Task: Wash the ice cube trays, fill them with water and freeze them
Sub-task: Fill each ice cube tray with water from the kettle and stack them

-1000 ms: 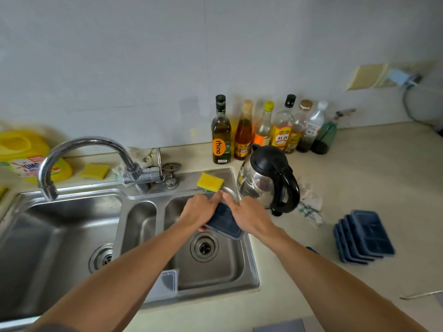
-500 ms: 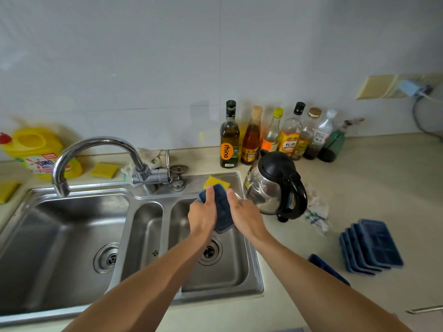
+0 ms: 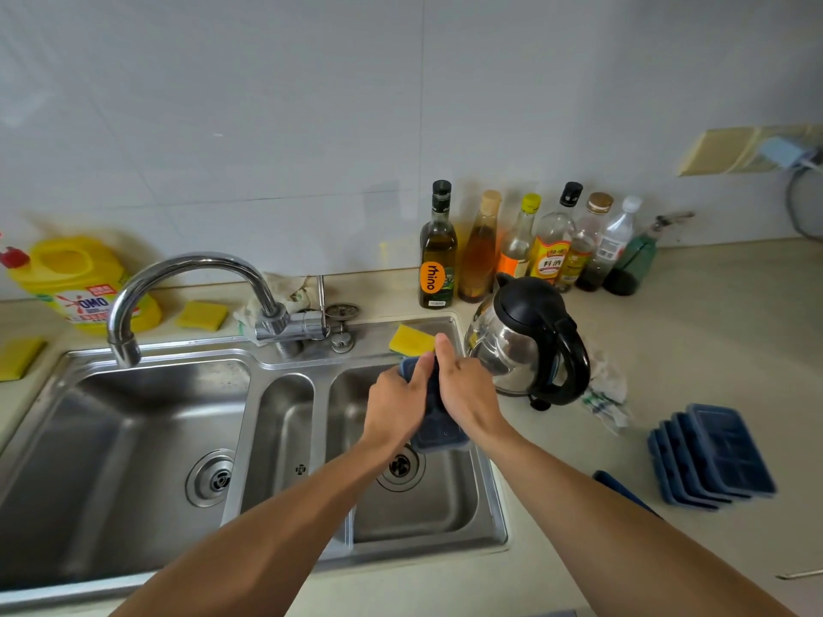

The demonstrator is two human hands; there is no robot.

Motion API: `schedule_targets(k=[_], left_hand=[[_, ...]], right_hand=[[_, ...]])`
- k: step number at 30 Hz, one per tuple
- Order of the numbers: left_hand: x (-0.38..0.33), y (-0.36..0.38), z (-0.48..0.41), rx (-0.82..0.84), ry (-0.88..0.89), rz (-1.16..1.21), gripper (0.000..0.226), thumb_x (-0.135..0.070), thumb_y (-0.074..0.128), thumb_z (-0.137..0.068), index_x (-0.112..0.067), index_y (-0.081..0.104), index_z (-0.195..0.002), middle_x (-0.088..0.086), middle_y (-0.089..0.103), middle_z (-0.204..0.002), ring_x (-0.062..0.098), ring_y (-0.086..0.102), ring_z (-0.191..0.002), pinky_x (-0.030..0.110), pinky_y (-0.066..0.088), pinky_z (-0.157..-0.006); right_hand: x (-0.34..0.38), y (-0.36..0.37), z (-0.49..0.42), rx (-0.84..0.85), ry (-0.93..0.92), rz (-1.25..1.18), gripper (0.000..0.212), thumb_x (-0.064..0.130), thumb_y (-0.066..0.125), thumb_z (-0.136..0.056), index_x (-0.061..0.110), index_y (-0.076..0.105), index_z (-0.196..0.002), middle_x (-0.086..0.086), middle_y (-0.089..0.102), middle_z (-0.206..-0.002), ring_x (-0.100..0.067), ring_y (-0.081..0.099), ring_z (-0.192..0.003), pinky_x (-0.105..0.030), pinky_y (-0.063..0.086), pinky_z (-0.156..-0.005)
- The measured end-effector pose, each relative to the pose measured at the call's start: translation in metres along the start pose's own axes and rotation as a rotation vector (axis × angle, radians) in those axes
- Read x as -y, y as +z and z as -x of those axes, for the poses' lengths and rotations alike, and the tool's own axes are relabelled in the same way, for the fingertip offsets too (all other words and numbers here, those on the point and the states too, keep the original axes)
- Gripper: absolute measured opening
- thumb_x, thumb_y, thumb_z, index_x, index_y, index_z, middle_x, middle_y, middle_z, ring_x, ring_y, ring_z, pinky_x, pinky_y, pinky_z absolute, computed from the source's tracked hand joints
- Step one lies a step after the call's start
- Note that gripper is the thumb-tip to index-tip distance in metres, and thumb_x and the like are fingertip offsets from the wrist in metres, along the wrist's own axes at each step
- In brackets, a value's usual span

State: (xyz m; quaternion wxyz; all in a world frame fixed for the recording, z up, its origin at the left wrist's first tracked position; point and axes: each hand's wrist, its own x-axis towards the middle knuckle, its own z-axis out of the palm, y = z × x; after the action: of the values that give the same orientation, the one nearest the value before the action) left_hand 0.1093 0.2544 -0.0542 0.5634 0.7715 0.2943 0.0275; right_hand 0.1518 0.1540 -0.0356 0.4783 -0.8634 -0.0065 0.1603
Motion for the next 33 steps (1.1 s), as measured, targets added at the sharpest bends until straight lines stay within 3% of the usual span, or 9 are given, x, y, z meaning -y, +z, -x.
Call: schedule_targets(k=[5,8,10,13,17,21,24,30,33], left_hand=[[-0.006,-0.016,-0.008,-0.032,0.124,-0.081,0.045,-0.059,0.057,-0.093,-0.019,0.064,-0.073,-0.008,0.065,-0.062,0.003,0.06,-0.056,0.01,0.039,-0.047],[-0.011,-0.032,-0.02,-0.046,0.235,-0.095,0.037,-0.053,0.054,-0.097,-0.019,0.067,-0.091,-0.005,0.07,-0.08,0.009,0.066,-0.074,0.013,0.046,-0.059],[-0.016,-0.038,-0.026,-0.05,0.283,-0.092,0.033,-0.051,0.053,-0.098,-0.021,0.066,-0.097,-0.005,0.071,-0.087,0.008,0.068,-0.083,0.022,0.054,-0.069],[-0.022,-0.04,-0.029,-0.038,0.345,-0.086,0.035,-0.049,0.052,-0.099,-0.018,0.067,-0.104,-0.005,0.071,-0.092,0.009,0.068,-0.087,0.026,0.056,-0.074],[-0.026,-0.042,-0.029,-0.026,0.383,-0.064,0.041,-0.047,0.05,-0.101,-0.011,0.066,-0.111,0.0,0.072,-0.096,0.014,0.069,-0.089,0.029,0.057,-0.077],[-0.028,-0.043,-0.024,-0.032,0.375,-0.05,0.04,-0.048,0.052,-0.099,-0.012,0.065,-0.111,-0.001,0.071,-0.095,0.012,0.067,-0.088,0.017,0.049,-0.069],[-0.025,-0.044,-0.019,-0.032,0.327,-0.036,0.04,-0.053,0.053,-0.098,-0.015,0.062,-0.11,-0.004,0.068,-0.095,0.008,0.066,-0.087,0.016,0.047,-0.066],[-0.005,-0.037,-0.009,0.026,0.165,-0.186,0.042,-0.051,0.044,-0.103,-0.02,0.06,-0.079,-0.003,0.065,-0.071,0.007,0.06,-0.06,0.01,0.041,-0.042],[0.001,-0.034,-0.006,0.005,0.168,-0.291,0.045,-0.055,0.042,-0.102,-0.02,0.056,-0.077,-0.004,0.062,-0.069,0.008,0.058,-0.06,0.014,0.04,-0.045]], right_hand=[[0.008,-0.013,-0.002,0.205,0.023,-0.147,0.051,0.061,0.037,-0.103,0.023,0.067,-0.089,0.0,0.071,-0.092,-0.012,0.067,-0.088,-0.027,0.051,-0.067],[-0.001,-0.02,-0.001,0.445,0.006,-0.154,0.034,0.052,0.054,-0.101,0.023,0.066,-0.113,-0.002,0.073,-0.111,-0.016,0.069,-0.104,-0.038,0.06,-0.087],[-0.006,-0.021,0.001,0.499,-0.02,-0.123,0.023,0.037,0.062,-0.1,0.024,0.064,-0.119,0.002,0.072,-0.112,-0.011,0.067,-0.103,-0.031,0.058,-0.082],[-0.003,-0.019,0.003,0.476,-0.061,-0.177,0.016,0.024,0.065,-0.098,0.024,0.067,-0.114,0.002,0.074,-0.11,-0.011,0.069,-0.099,-0.023,0.055,-0.075],[0.0,-0.019,0.004,0.437,-0.102,-0.216,0.016,0.02,0.067,-0.097,0.02,0.069,-0.113,-0.004,0.075,-0.11,-0.018,0.071,-0.102,-0.027,0.057,-0.085],[-0.001,-0.02,0.007,0.435,-0.11,-0.256,0.018,0.02,0.067,-0.096,0.024,0.068,-0.114,-0.002,0.075,-0.11,-0.015,0.071,-0.103,-0.026,0.058,-0.087],[-0.002,-0.02,0.008,0.41,-0.113,-0.272,0.014,0.023,0.067,-0.096,0.024,0.07,-0.11,0.002,0.076,-0.103,-0.008,0.072,-0.094,-0.019,0.055,-0.076],[-0.008,-0.019,0.011,0.432,-0.004,-0.279,0.008,0.025,0.067,-0.096,0.019,0.073,-0.097,0.006,0.077,-0.086,-0.006,0.069,-0.083,-0.02,0.051,-0.069],[-0.014,-0.019,0.016,0.454,0.008,-0.279,0.009,0.025,0.068,-0.096,0.018,0.073,-0.096,0.003,0.077,-0.088,-0.01,0.069,-0.084,-0.022,0.052,-0.071]])
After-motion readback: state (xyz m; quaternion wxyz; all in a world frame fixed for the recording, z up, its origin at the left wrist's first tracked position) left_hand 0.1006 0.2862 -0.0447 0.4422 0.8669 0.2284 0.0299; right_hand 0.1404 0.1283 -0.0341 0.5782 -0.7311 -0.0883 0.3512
